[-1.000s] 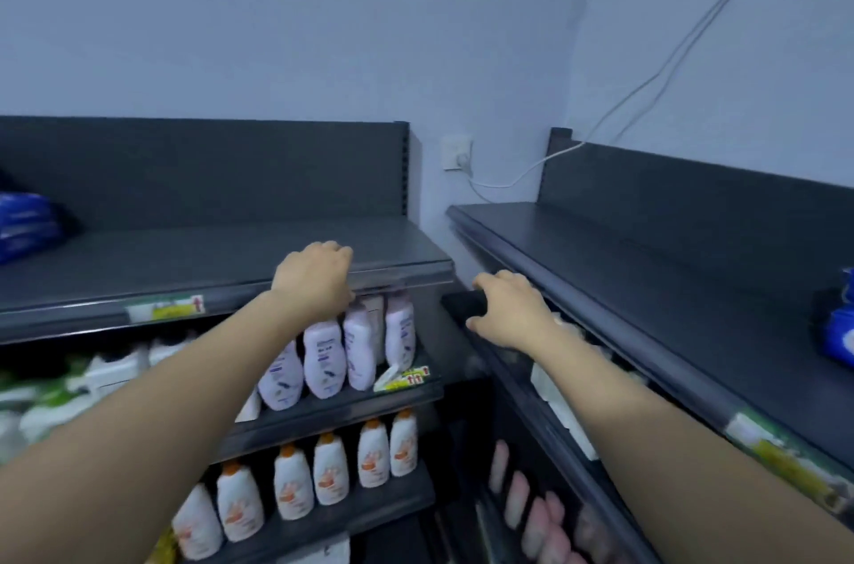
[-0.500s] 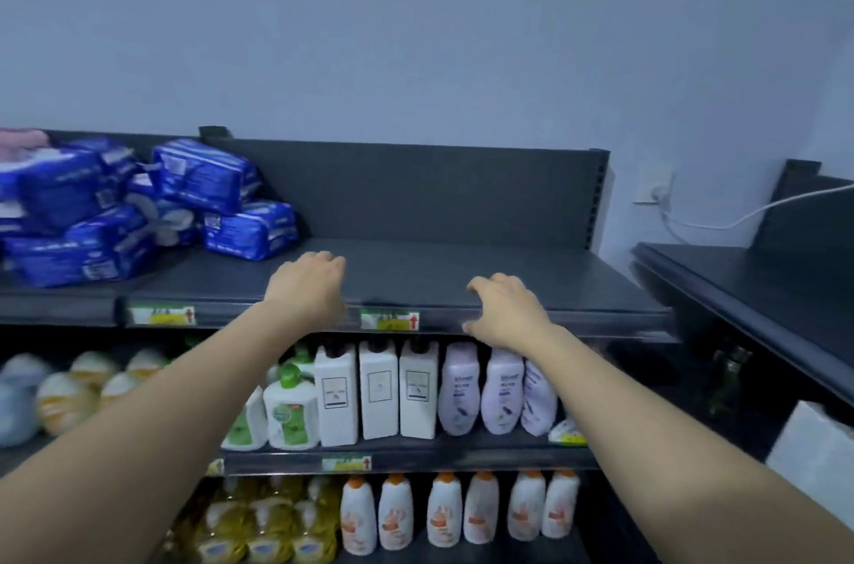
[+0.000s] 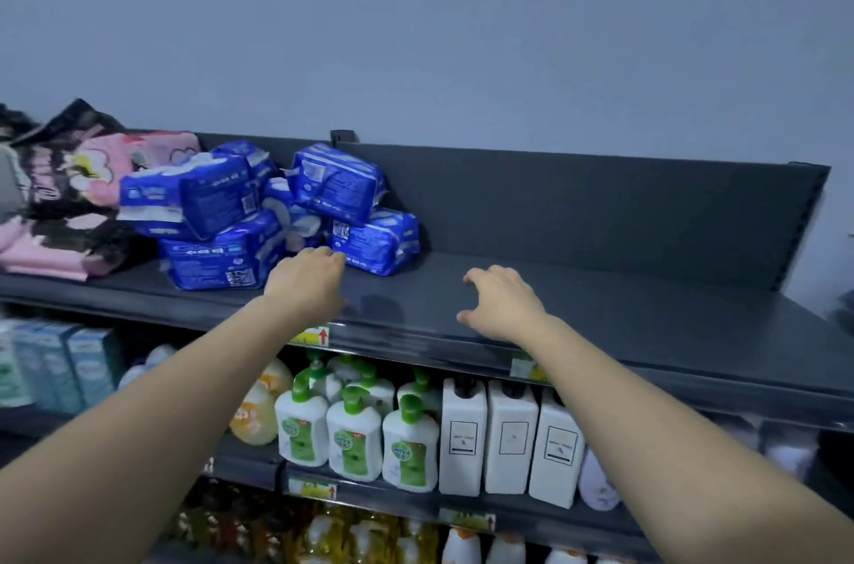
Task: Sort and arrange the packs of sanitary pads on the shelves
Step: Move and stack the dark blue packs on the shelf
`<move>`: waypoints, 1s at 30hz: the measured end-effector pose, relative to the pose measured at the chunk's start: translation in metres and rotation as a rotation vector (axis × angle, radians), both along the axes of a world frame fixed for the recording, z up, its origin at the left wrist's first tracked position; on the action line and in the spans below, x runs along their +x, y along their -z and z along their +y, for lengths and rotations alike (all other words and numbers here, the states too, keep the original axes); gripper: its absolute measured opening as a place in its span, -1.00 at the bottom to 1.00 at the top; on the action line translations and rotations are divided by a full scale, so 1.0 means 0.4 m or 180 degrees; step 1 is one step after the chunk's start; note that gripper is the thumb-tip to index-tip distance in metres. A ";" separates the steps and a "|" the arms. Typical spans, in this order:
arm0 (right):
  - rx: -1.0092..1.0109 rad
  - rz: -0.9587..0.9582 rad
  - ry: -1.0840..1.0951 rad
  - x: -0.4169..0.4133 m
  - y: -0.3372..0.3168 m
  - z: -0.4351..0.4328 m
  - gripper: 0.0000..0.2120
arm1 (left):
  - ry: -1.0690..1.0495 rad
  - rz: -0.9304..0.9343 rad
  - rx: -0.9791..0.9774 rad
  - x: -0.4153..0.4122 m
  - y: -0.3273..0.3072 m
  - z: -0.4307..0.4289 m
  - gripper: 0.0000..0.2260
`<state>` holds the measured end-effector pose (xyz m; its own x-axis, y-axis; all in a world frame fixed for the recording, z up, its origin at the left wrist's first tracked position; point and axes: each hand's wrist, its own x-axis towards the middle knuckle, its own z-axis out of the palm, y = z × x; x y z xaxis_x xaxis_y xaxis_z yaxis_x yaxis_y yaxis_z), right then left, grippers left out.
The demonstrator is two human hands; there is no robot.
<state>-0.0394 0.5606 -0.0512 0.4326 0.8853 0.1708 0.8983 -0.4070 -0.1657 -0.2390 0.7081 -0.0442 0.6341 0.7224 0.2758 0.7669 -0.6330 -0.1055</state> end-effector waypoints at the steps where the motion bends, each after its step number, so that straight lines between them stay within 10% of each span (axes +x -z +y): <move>1: -0.0005 0.0000 -0.0041 -0.003 0.001 0.032 -0.44 | -0.0045 -0.0020 -0.0011 -0.004 -0.001 0.025 -0.59; 17: 0.0251 0.0635 -0.0373 0.114 0.030 0.504 -0.53 | -0.0340 -0.0983 0.0294 0.122 -0.111 0.363 -0.33; 26: 0.0731 0.2587 -0.0272 0.177 0.069 0.619 -0.02 | -0.0475 -0.2072 0.0168 0.192 -0.160 0.482 -0.50; 30: 0.0479 0.1707 -0.0511 0.190 0.092 0.636 0.06 | -0.0781 -0.2958 -0.1008 0.171 -0.160 0.527 -0.28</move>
<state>0.0366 0.8150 -0.0879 0.3559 0.9298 0.0939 0.7213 -0.2093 -0.6603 -0.1705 0.9190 0.0199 0.0898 0.9295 0.3578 0.5726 -0.3421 0.7451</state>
